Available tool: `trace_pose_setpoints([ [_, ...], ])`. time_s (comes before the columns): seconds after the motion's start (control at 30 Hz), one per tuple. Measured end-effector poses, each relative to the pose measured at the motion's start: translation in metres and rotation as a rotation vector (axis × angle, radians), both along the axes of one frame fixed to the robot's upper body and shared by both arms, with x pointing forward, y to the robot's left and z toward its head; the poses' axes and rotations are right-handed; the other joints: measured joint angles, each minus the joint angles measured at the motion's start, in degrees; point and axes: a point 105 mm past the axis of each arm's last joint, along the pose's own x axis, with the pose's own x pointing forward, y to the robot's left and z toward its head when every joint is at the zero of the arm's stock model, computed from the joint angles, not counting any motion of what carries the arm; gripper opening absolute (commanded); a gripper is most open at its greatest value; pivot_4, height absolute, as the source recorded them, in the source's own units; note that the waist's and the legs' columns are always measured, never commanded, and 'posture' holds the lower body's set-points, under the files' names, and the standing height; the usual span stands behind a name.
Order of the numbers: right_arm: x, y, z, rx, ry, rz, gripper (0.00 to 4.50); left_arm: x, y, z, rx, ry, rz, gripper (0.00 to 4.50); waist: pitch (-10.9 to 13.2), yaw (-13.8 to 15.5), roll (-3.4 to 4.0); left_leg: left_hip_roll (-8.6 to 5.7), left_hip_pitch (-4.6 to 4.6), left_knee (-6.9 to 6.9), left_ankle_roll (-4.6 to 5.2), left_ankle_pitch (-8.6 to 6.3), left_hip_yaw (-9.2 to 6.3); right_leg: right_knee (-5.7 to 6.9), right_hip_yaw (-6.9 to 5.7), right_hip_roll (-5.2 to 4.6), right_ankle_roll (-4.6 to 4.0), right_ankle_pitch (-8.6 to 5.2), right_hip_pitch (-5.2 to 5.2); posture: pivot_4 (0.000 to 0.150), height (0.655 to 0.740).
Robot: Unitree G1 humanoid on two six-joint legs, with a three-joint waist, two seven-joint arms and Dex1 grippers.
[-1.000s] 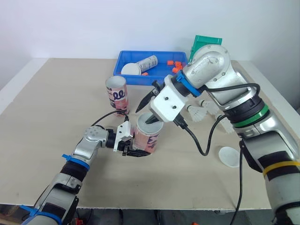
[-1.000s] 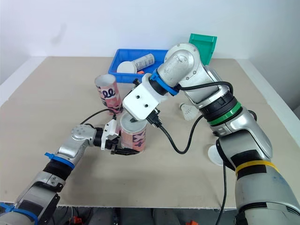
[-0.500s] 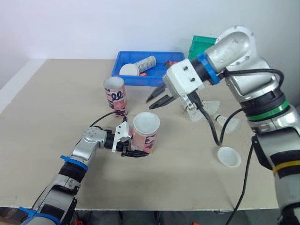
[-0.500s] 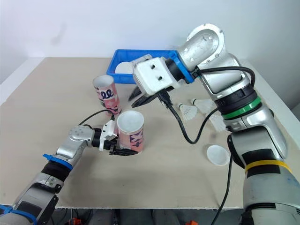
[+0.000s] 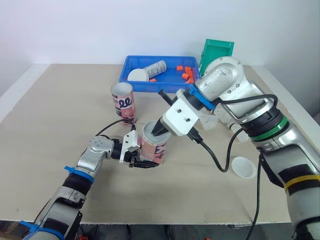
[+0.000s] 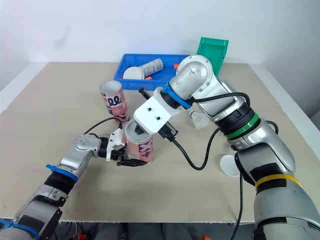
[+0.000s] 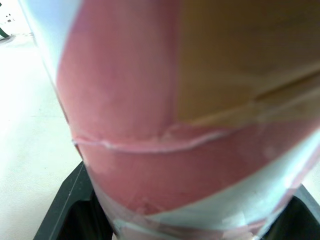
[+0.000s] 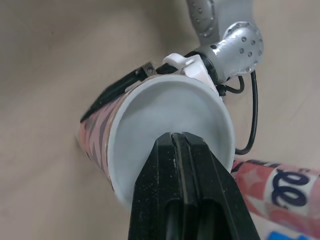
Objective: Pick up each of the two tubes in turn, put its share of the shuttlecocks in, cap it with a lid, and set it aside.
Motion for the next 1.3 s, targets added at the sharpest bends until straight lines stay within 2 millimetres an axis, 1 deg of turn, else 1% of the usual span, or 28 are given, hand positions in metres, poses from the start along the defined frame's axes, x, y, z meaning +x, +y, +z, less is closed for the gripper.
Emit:
trace_pose_setpoints([
  [0.1, 0.003, 0.001, -0.001, 0.0, -0.003, -0.003, 0.06, 0.001, 0.0, -0.001, 0.001, 0.002, 0.011, 2.77, -0.06, -0.02, -0.04, 0.0, 0.22, 0.0, -0.05, -0.03, 0.01, -0.01, 0.02, -0.03, -0.03, -0.02, 0.0, 0.15, 0.7038],
  [0.17, 0.005, 0.002, 0.002, 0.018, 0.023, -0.019, 0.06, 0.001, 0.001, -0.001, -0.001, 0.002, 0.016, 2.77, -0.07, -0.08, -0.06, 0.0, 0.24, 0.0, -0.05, -0.03, 0.01, 0.0, 0.02, -0.04, -0.05, 0.0, 0.0, 0.15, 0.7038],
  [0.23, 0.007, 0.003, 0.004, 0.054, 0.09, -0.054, 0.06, 0.001, 0.001, -0.001, -0.001, -0.001, 0.014, 2.77, -0.06, -0.1, -0.05, -0.01, 0.2, -0.01, -0.04, -0.03, 0.01, 0.0, 0.03, -0.06, -0.06, 0.01, 0.02, 0.15, 0.7038],
  [0.27, 0.009, 0.004, 0.012, 0.119, 0.164, -0.086, 0.34, 0.001, 0.001, 0.0, -0.003, -0.005, 0.011, 2.77, -0.04, -0.08, -0.04, -0.01, 0.03, -0.02, -0.04, -0.02, 0.01, 0.02, 0.03, -0.06, -0.07, 0.02, 0.04, 0.15, 0.7038],
  [0.3, 0.009, 0.003, 0.017, 0.148, 0.185, -0.098, 0.51, 0.001, 0.0, 0.001, -0.004, -0.007, 0.009, 2.77, -0.04, -0.04, -0.04, -0.01, -0.04, -0.02, -0.03, -0.02, 0.01, 0.02, 0.02, -0.07, -0.07, 0.02, -0.01, 0.15, 0.7038],
  [0.33, 0.011, 0.001, 0.027, 0.2, 0.224, -0.122, 0.74, 0.0, 0.0, 0.001, -0.005, -0.009, 0.006, 2.77, -0.04, 0.01, -0.04, -0.01, -0.13, -0.01, -0.03, -0.02, 0.01, 0.01, 0.01, -0.06, -0.06, 0.02, -0.05, 0.15, 0.7038],
  [0.37, 0.012, -0.001, 0.035, 0.239, 0.248, -0.143, 1.12, 0.0, 0.0, 0.002, -0.006, -0.012, 0.003, 2.77, -0.03, 0.05, -0.04, -0.01, -0.19, -0.01, -0.03, -0.02, 0.0, 0.0, 0.0, -0.07, -0.04, 0.01, -0.09, 0.15, 0.7038],
  [0.4, 0.013, -0.007, 0.049, 0.294, 0.269, -0.17, 1.67, 0.0, -0.001, 0.003, -0.007, -0.018, 0.001, 2.77, -0.03, 0.14, -0.04, -0.02, -0.24, -0.02, -0.04, -0.02, -0.01, -0.02, -0.01, -0.07, -0.01, -0.03, -0.11, 0.15, 0.7038],
  [0.43, 0.014, -0.012, 0.057, 0.326, 0.276, -0.188, 2.23, -0.001, -0.001, 0.003, -0.008, -0.02, -0.001, 2.77, -0.04, 0.16, -0.04, -0.02, -0.24, -0.02, -0.07, -0.05, -0.02, -0.03, -0.02, -0.07, -0.02, -0.07, -0.11, 0.15, 0.7038],
  [0.47, 0.013, -0.018, 0.063, 0.36, 0.295, -0.208, 2.57, -0.001, -0.001, 0.003, -0.01, -0.024, -0.002, 2.77, -0.03, 0.18, -0.04, -0.02, -0.26, -0.02, -0.07, -0.07, -0.02, -0.04, -0.02, -0.08, -0.01, -0.1, -0.11, 0.15, 0.7038],
  [0.5, 0.012, -0.023, 0.065, 0.383, 0.313, -0.223, 2.93, -0.001, -0.001, 0.003, -0.012, -0.028, -0.003, 2.77, -0.03, 0.22, -0.05, -0.02, -0.27, -0.03, -0.08, -0.08, -0.03, -0.05, -0.02, -0.07, -0.01, -0.11, -0.12, 0.15, 0.7038],
  [0.53, 0.01, -0.03, 0.064, 0.406, 0.339, -0.237, 3.51, -0.001, -0.002, 0.003, -0.016, -0.035, -0.004, 2.77, -0.04, 0.29, -0.06, -0.03, -0.28, -0.03, -0.08, -0.08, -0.08, -0.07, -0.05, -0.06, 0.01, -0.13, -0.09, 0.15, 0.7038],
  [0.6, 0.008, -0.043, 0.057, 0.428, 0.388, -0.274, 4.27, -0.002, -0.003, 0.003, -0.025, -0.04, -0.006, 2.77, -0.03, 0.38, -0.06, -0.06, -0.33, -0.03, -0.09, -0.09, -0.08, -0.09, -0.03, -0.08, 0.02, -0.14, -0.1, 0.15, 0.7038],
  [0.63, 0.006, -0.055, 0.048, 0.442, 0.425, -0.322, 4.4, -0.002, -0.004, 0.002, -0.031, -0.044, -0.006, 2.77, -0.02, 0.42, -0.07, -0.07, -0.35, -0.02, -0.1, -0.09, -0.09, -0.09, -0.02, -0.08, 0.07, -0.16, -0.11, 0.15, 0.7038],
  [0.7, 0.005, -0.067, 0.035, 0.463, 0.483, -0.392, 4.4, -0.002, -0.003, 0.002, -0.035, -0.043, -0.003, 2.77, 0.01, 0.37, -0.01, -0.11, -0.39, -0.01, -0.1, -0.09, -0.06, -0.1, 0.0, -0.11, 0.09, -0.15, -0.15, 0.15, 0.7038],
  [0.8, -0.004, -0.077, 0.022, 0.505, 0.536, -0.455, 4.4, -0.002, -0.003, 0.002, -0.039, -0.04, -0.001, 2.77, 0.04, 0.36, 0.03, -0.11, -0.4, -0.01, -0.1, -0.09, -0.09, -0.09, 0.0, -0.09, 0.11, -0.15, -0.16, 0.15, 0.7038],
  [0.93, -0.017, -0.078, 0.004, 0.563, 0.595, -0.526, 4.4, -0.001, -0.002, 0.003, -0.043, -0.042, 0.004, 2.77, 0.05, 0.35, 0.03, -0.12, -0.42, -0.01, -0.11, -0.09, -0.11, -0.14, 0.0, -0.1, 0.14, -0.16, -0.15, 0.15, 0.7038],
  [1.03, -0.023, -0.079, -0.015, 0.601, 0.61, -0.607, 4.5, 0.0, -0.002, 0.002, -0.04, -0.036, 0.004, 3.96, 0.07, 0.33, -0.04, -0.12, -0.48, -0.02, -0.11, -0.09, -0.15, -0.24, -0.03, -0.09, 0.17, -0.15, -0.14, 0.15, 0.7038],
  [1.07, -0.023, -0.079, -0.023, 0.608, 0.624, -0.641, 4.5, 0.001, 0.002, 0.0, -0.037, -0.021, 0.019, 4.16, 0.12, 0.2, 0.0, -0.12, -0.54, -0.01, -0.11, -0.1, -0.11, -0.24, 0.0, -0.1, 0.2, -0.13, -0.2, 0.15, 0.7038],
  [1.1, -0.022, -0.08, -0.027, 0.612, 0.618, -0.664, 4.5, 0.001, 0.002, 0.0, -0.036, -0.019, 0.014, 4.34, 0.17, 0.18, 0.04, -0.12, -0.62, -0.01, -0.11, -0.09, -0.09, -0.26, 0.03, -0.1, 0.23, -0.1, -0.27, 0.15, 0.7038],
  [1.23, -0.021, -0.08, -0.035, 0.61, 0.568, -0.71, 4.5, 0.002, 0.003, 0.002, -0.04, -0.019, 0.01, 4.34, 0.24, 0.2, 0.09, -0.12, -0.72, -0.07, -0.11, -0.1, -0.14, -0.46, -0.01, -0.07, 0.25, -0.09, -0.28, 0.15, 0.7038],
  [1.3, -0.02, -0.081, -0.044, 0.59, 0.556, -0.734, 4.5, 0.001, 0.005, 0.003, -0.036, -0.024, 0.008, 4.34, 0.27, 0.21, 0.08, -0.11, -0.81, -0.09, -0.13, -0.13, -0.16, -0.61, -0.04, -0.07, 0.28, -0.07, -0.29, 0.15, 0.7038],
])
